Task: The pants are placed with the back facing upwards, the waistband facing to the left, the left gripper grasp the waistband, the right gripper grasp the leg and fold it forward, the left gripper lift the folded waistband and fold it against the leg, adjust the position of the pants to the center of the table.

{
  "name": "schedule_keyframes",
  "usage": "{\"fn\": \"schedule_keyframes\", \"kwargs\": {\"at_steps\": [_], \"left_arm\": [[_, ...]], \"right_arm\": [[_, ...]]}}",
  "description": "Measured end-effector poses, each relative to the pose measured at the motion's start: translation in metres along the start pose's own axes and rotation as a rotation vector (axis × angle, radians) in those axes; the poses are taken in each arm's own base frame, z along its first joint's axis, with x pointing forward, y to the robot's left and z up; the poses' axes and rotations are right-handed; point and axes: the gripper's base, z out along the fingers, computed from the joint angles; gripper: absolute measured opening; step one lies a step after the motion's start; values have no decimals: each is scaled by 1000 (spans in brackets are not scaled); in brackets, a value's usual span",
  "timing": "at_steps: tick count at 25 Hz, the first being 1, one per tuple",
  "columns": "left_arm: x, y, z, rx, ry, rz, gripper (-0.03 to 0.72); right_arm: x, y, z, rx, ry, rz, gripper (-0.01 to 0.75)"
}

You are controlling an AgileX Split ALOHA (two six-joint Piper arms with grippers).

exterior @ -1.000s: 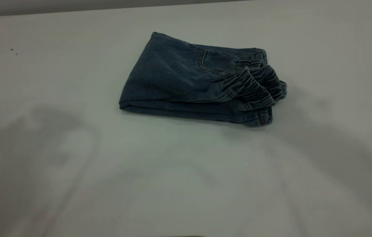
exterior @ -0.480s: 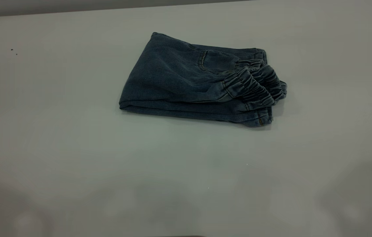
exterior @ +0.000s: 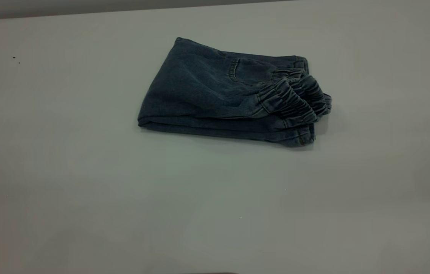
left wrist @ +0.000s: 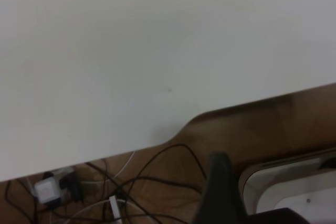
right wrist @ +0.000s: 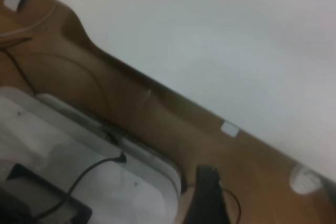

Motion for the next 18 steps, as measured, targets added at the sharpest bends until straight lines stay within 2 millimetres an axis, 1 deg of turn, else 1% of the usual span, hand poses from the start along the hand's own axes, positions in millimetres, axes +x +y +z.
{"fn": "schedule_keyframes", "kwargs": {"at_steps": [2, 6, 9, 12, 18], "left_arm": [[11, 1, 1, 5, -32, -10, 475], [21, 3, -8, 20, -137, -20, 474], [26, 1, -13, 57, -181, -5, 474], [29, -3, -16, 105, -203, 26, 474], [30, -5, -16, 125, -206, 55, 473]], "right_arm": [[14, -1, -3, -3, -51, -4, 475], [31, 0, -16, -19, -202, -16, 475], [41, 0, -19, -42, -295, -18, 475], [47, 0, -22, -44, -351, -22, 475], [47, 0, -21, -45, -361, -22, 475]]}}
